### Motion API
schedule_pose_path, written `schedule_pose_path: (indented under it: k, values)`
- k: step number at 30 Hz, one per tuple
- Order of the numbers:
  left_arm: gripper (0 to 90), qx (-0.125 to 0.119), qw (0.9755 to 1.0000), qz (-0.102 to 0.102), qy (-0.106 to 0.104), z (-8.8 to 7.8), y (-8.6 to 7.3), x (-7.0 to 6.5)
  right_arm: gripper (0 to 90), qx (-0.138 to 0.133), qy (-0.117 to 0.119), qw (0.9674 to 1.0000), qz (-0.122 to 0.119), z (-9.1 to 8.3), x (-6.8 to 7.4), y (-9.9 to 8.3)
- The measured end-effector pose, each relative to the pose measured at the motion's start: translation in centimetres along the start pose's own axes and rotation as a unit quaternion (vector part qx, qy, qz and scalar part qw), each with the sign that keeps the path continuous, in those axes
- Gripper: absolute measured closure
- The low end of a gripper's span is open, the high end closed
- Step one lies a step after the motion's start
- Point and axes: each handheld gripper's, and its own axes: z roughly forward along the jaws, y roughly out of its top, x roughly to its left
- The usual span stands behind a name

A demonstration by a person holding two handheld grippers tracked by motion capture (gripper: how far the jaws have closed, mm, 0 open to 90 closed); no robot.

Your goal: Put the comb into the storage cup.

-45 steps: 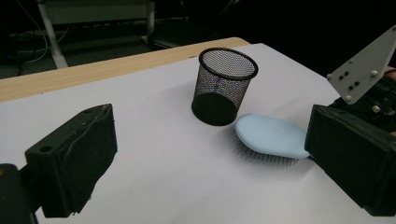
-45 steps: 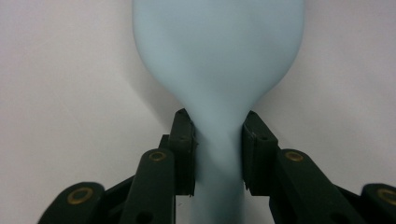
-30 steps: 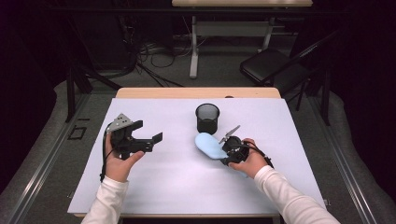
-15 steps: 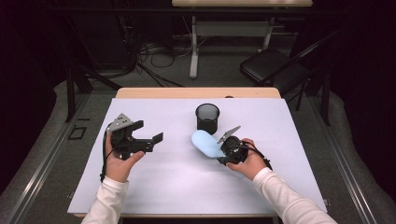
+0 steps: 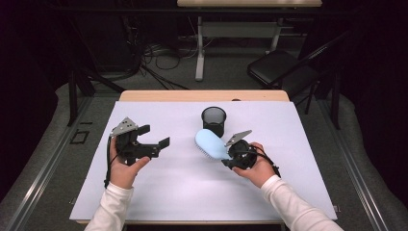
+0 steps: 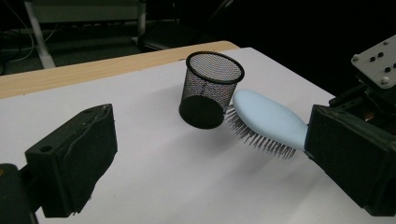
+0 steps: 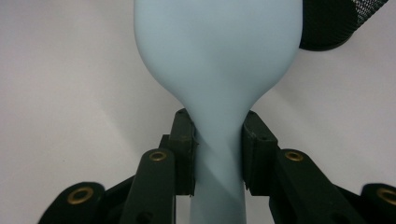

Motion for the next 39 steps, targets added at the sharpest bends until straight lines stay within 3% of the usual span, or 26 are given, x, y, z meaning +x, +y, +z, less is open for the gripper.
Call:
schedule_pose_path:
  k: [16, 39]
  values:
    - [3.6, 0.000, 0.9999, -0.008, -0.012, 0.2, 0.0, -0.3, 69.4, -0.051, -0.011, 0.9986, 0.005, -1.2, 0.4, 0.0]
    - [4.1, 0.013, 0.9996, -0.015, -0.019, 0.7, -0.3, -0.9, 69.4, -0.114, -0.029, 0.9930, -0.008, -1.9, 1.4, -0.1]
